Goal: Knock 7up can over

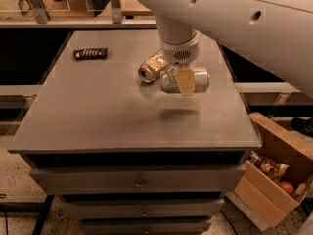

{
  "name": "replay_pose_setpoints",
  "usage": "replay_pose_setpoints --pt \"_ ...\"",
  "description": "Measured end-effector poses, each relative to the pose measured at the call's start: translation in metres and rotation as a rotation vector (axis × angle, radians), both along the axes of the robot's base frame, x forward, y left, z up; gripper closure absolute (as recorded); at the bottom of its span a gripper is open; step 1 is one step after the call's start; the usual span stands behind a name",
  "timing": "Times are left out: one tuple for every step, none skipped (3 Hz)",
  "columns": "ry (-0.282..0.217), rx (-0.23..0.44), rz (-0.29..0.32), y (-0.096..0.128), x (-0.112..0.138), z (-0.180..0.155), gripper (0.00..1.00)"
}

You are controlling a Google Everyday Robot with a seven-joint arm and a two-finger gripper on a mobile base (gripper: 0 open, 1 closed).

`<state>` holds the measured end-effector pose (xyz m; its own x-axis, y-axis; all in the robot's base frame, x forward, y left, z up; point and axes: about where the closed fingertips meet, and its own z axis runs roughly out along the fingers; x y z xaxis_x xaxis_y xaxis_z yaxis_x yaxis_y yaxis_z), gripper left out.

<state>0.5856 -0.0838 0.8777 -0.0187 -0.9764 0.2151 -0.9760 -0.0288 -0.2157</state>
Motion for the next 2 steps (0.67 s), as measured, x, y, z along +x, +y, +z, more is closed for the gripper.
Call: replay_pose_setpoints --pt "0.037 0.013 -0.027 -0.017 0.003 -0.007 0.59" --pt "0.071 0.046 -0.036 -0.019 0.001 -0.019 0.36"
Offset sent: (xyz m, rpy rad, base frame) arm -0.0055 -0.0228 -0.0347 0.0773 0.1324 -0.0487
